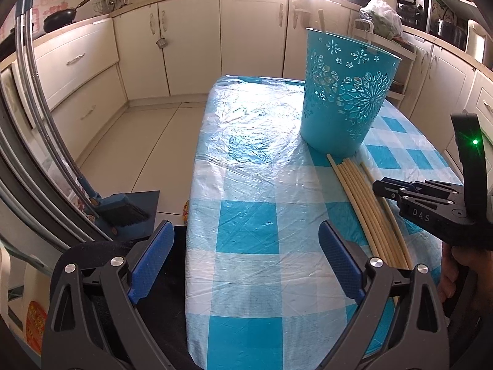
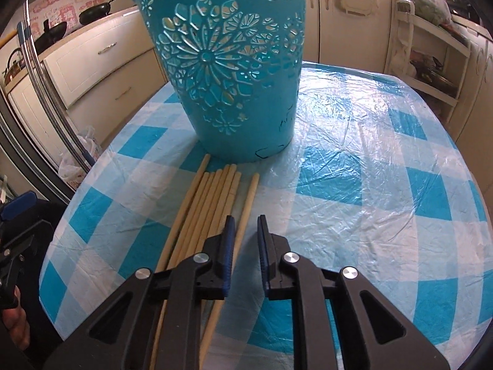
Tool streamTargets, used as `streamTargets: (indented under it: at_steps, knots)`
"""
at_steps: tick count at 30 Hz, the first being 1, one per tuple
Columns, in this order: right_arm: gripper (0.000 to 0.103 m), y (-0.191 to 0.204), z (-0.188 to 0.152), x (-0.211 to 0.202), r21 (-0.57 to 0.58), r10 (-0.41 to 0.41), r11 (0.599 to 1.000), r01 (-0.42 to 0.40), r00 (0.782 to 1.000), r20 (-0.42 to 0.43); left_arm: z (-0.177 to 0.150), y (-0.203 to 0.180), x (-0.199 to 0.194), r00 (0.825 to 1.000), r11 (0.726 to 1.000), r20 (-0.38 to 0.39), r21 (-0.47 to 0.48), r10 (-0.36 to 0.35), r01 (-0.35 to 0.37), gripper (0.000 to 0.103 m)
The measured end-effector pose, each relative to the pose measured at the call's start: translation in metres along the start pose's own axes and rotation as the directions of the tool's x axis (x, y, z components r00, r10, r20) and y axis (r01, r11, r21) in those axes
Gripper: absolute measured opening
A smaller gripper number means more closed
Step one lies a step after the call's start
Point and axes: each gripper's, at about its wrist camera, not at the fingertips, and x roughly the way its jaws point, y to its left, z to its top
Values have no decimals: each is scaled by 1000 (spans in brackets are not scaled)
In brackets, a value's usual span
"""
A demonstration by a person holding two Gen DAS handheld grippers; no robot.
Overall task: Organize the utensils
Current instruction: 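Bring the open right gripper back to the sticks on the cloth, then close the left gripper on another wooden stick from the bundle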
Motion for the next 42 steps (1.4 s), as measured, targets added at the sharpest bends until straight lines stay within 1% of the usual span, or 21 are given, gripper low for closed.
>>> streamTargets:
  at_steps: [2, 4, 5, 7, 8, 11, 14, 20, 26, 31, 34, 36, 39, 41, 42]
  knots:
    - [7, -5, 0, -2, 5, -10, 1000, 10, 1000, -10, 1, -2, 2, 1000, 1000, -13, 0, 5, -5, 91]
    - [6, -13, -1, -6, 11, -25, 1000, 25, 1000, -12, 6, -5, 5, 999, 999, -38, -20, -36, 35, 91]
    - [6, -19, -3, -10, 22, -31, 999, 32, 999, -11, 8, -10, 8, 996, 997, -52, -36, -67, 65, 91]
    - [6, -29, -6, -15, 46, -37, 998, 37, 999, -8, 11, -23, 17, 994, 997, -79, -24, -79, 77, 91]
    - [6, -35, -8, -17, 62, -36, 997, 36, 999, -7, 13, -34, 24, 992, 997, -101, -2, -73, 73, 91]
    - [6, -45, -13, -18, 101, -20, 995, 20, 1000, -3, 19, -57, 40, 991, 997, -126, 41, -54, 60, 91]
    - [6, -46, -13, -17, 111, -10, 994, 10, 1000, 2, 28, -68, 51, 990, 998, -135, 38, -37, 43, 91]
    - [6, -47, -12, -15, 128, 12, 992, -13, 1000, 11, 40, -73, 79, 983, 1000, -185, -9, -16, 15, 91]
    - [8, -50, -13, -15, 136, 23, 990, -24, 1000, 15, 42, -79, 96, 978, 1000, -209, 10, 14, -13, 91]
    - [8, -52, -13, -16, 136, 27, 990, -29, 1000, 16, 40, -83, 101, 975, 999, -218, 27, 42, -37, 91]
    - [8, -52, -13, -16, 134, 26, 991, -28, 1000, 17, 39, -83, 100, 975, 999, -218, 26, 46, -41, 91]
    - [8, -52, -13, -16, 133, 25, 991, -27, 1000, 18, 41, -86, 101, 974, 998, -217, 41, 61, -54, 89]
    - [8, -51, -13, -16, 126, 18, 992, -20, 1000, 19, 46, -90, 100, 974, 998, -220, 50, 59, -49, 80]
    - [8, -50, -14, -16, 122, 14, 992, -17, 1000, 20, 47, -93, 99, 974, 998, -224, 48, 37, -27, 66]
    - [8, -50, -14, -16, 120, 13, 993, -15, 1000, 20, 47, -96, 97, 974, 999, -227, 47, 27, -17, 62]
